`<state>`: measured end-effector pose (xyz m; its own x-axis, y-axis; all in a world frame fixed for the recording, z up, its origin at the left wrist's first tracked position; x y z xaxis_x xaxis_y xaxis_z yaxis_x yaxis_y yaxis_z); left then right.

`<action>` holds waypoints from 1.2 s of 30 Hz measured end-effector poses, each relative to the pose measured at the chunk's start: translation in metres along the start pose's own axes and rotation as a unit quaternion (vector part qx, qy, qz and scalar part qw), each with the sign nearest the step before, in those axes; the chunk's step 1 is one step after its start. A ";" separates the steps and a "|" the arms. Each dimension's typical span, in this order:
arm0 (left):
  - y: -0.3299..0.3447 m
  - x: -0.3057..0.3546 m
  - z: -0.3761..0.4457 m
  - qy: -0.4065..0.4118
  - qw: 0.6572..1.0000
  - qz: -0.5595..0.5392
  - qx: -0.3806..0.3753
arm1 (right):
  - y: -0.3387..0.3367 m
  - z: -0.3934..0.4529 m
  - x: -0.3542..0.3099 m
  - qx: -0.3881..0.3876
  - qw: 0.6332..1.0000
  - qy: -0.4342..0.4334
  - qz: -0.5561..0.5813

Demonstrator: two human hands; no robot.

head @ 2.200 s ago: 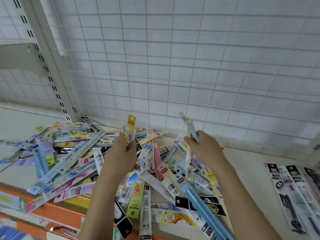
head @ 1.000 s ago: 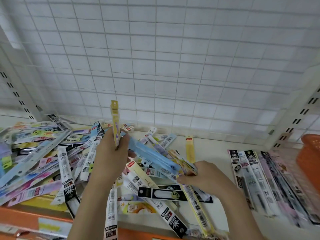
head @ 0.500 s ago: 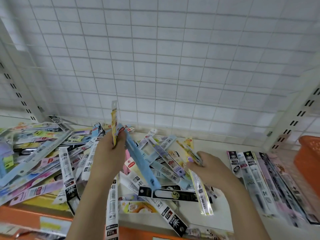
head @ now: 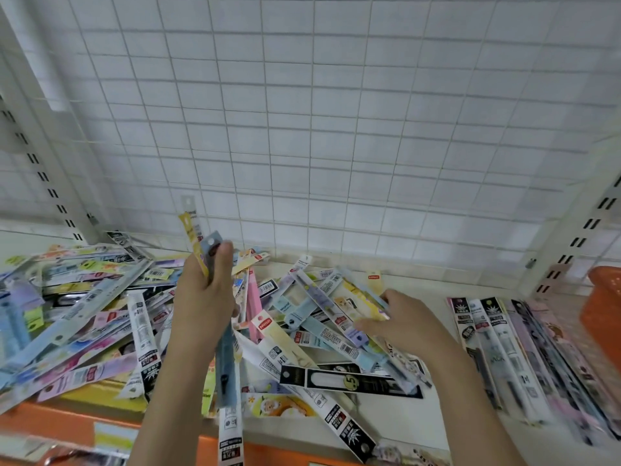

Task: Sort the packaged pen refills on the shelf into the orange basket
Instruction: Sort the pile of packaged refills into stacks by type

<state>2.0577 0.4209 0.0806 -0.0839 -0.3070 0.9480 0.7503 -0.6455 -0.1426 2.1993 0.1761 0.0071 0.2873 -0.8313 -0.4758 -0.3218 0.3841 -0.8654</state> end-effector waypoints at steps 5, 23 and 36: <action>0.006 -0.016 -0.002 -0.051 0.992 0.106 -0.051 | 0.020 -0.001 0.007 -0.079 0.997 0.024 0.006; 0.083 -0.017 -0.008 -0.050 0.969 0.174 -0.169 | -0.021 -0.012 0.046 0.020 0.996 0.038 0.084; 0.155 -0.021 -0.011 0.078 0.813 0.452 -0.360 | -0.026 -0.030 0.067 0.031 0.993 0.065 0.092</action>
<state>2.1687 0.3194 0.0356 0.1641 -0.9317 0.3239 -0.0214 -0.3317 -0.9432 2.2003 0.0982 0.0027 0.1076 -0.7878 -0.6064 -0.3005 0.5557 -0.7752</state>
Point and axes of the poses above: each hand's wrist, its own z-axis towards the middle knuckle, its own y-axis out of the palm, x = y × z, the point moved 9 cm from there along z, towards the middle knuckle, and after that the axes turned 1 degree about -z, right-handed, at the moved point
